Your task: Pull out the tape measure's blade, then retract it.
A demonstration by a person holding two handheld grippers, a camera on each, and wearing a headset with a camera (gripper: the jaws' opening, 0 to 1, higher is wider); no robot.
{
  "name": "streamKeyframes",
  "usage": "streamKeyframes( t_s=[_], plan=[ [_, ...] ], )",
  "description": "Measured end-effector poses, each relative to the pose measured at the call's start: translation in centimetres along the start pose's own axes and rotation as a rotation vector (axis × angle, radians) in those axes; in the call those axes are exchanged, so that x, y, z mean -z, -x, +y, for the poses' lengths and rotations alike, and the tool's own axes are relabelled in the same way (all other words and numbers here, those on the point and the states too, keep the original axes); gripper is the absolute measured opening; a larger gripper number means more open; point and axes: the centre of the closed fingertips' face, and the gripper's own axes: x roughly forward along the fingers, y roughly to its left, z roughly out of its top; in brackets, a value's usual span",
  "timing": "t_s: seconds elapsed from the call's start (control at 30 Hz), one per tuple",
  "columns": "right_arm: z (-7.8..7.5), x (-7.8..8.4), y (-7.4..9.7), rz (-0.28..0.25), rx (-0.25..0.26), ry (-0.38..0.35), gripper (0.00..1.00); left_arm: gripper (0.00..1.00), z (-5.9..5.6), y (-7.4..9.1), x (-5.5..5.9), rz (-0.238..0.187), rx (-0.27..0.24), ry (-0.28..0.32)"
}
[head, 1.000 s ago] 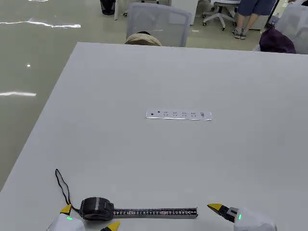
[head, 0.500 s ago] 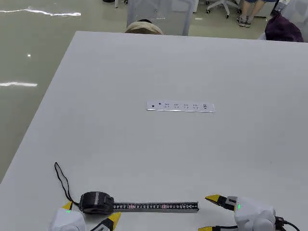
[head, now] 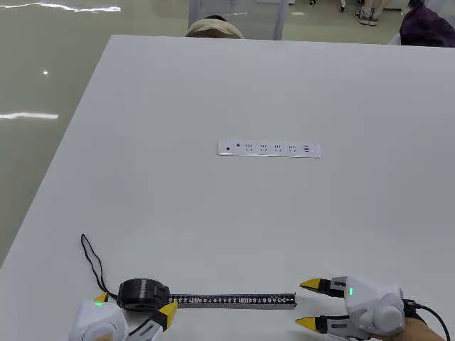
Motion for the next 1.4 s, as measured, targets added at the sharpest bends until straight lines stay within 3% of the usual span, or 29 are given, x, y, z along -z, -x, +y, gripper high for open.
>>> streamKeyframes(
  t_s=[0.33, 0.8, 0.9, 1.4],
  plan=[
    [-0.3, 0.7, -1.2, 0.008, -0.076, 0.035, 0.28, 0.77, 0.3, -0.3, 0.3, 0.014, -0.008, 0.013],
    [-0.3, 1.4, -2.3, 0.015, -0.128, 0.067, 0.19, 0.77, 0.4, -0.8, 0.0, 0.012, -0.017, 0.014],
    [-0.3, 1.5, -2.5, 0.019, -0.131, 0.074, 0.15, 0.76, 0.4, -0.8, 0.0, 0.012, -0.021, 0.011],
    [-0.3, 1.6, -2.5, 0.016, -0.136, 0.061, 0.13, 0.74, 0.7, -1.3, 0.2, 0.004, -0.043, 0.053]
  ],
)
